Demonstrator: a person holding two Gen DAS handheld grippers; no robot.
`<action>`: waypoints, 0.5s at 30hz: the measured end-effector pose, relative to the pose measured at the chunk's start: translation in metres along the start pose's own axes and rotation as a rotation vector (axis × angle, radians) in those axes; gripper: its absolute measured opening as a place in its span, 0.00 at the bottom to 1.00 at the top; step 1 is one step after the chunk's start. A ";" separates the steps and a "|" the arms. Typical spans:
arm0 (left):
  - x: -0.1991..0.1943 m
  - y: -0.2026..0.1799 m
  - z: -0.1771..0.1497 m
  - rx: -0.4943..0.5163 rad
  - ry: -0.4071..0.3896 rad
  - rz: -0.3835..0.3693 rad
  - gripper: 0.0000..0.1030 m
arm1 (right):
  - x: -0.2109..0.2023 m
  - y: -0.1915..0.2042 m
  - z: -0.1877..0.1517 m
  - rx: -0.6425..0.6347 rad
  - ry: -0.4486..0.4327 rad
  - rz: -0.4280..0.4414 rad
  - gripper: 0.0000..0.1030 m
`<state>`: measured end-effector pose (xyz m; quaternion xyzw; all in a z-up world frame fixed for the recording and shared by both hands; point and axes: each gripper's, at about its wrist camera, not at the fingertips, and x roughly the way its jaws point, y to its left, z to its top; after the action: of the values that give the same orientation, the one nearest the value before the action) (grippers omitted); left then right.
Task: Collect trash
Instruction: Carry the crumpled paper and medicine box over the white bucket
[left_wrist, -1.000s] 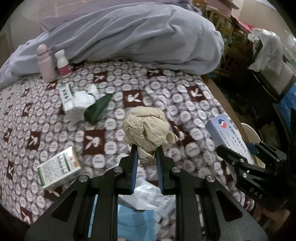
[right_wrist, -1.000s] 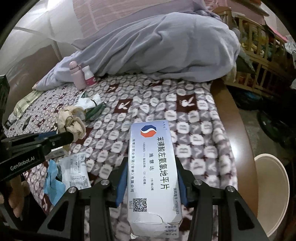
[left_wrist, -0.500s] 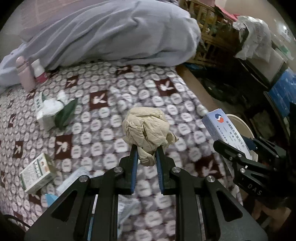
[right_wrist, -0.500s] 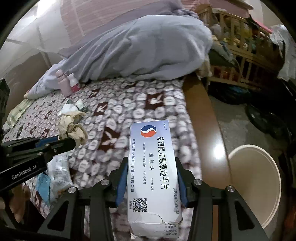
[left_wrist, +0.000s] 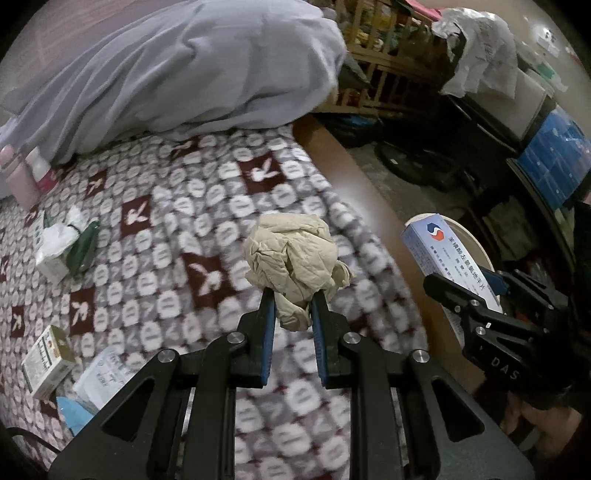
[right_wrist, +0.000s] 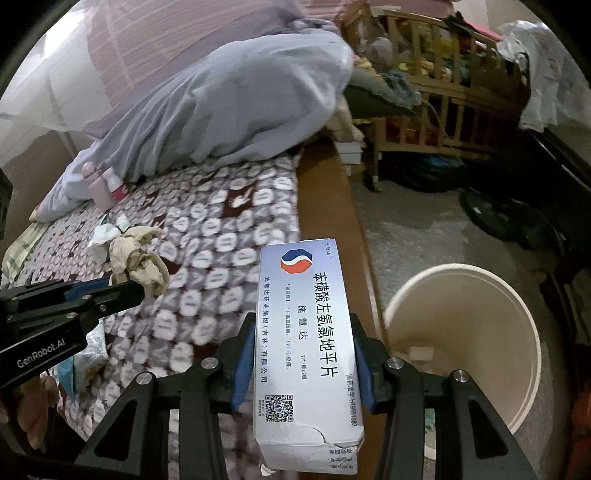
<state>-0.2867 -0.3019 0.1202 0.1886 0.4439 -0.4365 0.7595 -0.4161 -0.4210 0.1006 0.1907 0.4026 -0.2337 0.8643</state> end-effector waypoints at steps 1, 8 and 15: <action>0.002 -0.005 0.001 0.008 0.001 -0.003 0.16 | -0.001 -0.005 -0.001 0.007 -0.001 -0.005 0.43; 0.011 -0.035 0.004 0.048 0.015 -0.027 0.16 | -0.008 -0.034 -0.008 0.044 -0.001 -0.040 0.43; 0.021 -0.059 0.006 0.080 0.032 -0.072 0.16 | -0.015 -0.061 -0.014 0.084 0.000 -0.069 0.43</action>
<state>-0.3282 -0.3487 0.1114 0.2097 0.4445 -0.4778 0.7281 -0.4665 -0.4600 0.0952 0.2127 0.3989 -0.2802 0.8468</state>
